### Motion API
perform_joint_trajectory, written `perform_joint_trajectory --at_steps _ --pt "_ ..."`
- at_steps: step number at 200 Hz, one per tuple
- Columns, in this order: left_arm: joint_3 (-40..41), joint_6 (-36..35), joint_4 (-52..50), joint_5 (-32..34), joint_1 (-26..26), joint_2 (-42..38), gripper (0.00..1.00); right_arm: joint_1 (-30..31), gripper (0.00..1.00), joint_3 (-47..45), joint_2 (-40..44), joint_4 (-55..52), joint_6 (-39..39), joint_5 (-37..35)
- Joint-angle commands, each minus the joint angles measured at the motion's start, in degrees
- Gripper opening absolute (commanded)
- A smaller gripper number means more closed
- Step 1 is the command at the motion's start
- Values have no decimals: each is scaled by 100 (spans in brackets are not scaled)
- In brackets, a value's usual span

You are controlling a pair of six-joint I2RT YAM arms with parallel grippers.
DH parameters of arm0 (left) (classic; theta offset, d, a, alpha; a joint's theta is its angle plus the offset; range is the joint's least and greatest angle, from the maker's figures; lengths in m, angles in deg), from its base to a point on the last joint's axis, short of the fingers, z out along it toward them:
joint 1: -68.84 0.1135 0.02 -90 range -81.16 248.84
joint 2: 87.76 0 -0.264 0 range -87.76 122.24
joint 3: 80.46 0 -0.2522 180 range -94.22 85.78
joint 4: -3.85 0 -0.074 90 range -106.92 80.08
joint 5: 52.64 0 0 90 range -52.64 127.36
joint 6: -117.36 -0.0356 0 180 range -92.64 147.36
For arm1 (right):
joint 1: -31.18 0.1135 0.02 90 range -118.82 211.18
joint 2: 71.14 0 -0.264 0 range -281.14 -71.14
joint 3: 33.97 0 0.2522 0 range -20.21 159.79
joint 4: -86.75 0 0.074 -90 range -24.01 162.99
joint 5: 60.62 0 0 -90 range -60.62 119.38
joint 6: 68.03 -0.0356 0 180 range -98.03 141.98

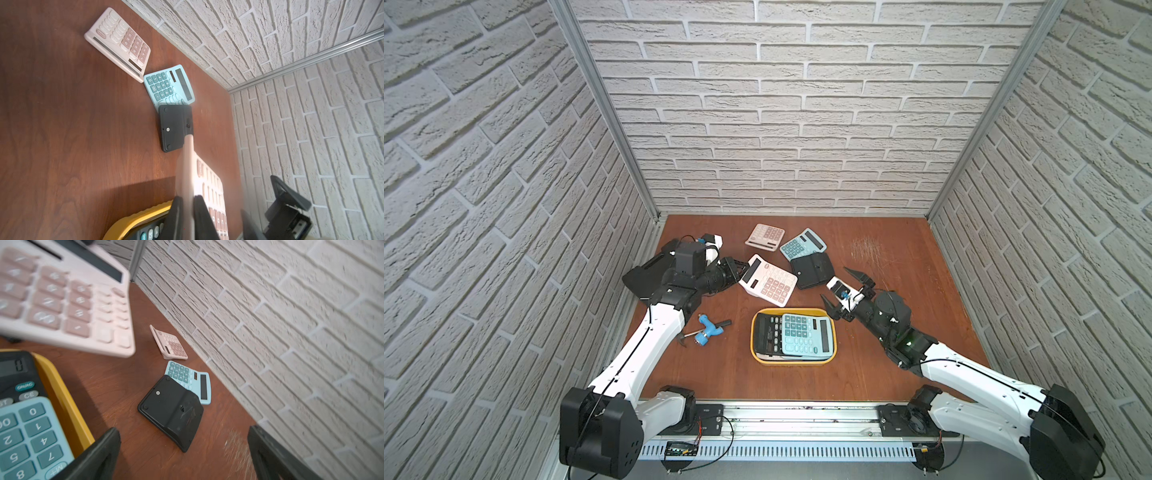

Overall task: Put the calculator in the storage box
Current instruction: Pick up the calculator from the center of the board, then place the calculator in the storage box.

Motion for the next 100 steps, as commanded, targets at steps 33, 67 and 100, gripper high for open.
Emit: perform_joint_trajectory --at_steps 33,67,100 --pt "496 38 132 1612 -1066 -757 0 -1216 99 1247 -304 -2560 -3595 116" --pt "969 253 399 2539 -1803 -1209 0 -1889 99 1450 -645 -2901 -4420 1317" --pt "1464 461 776 3160 -2300 -1487 0 -2221 99 1576 -943 -2998 -5012 2120"
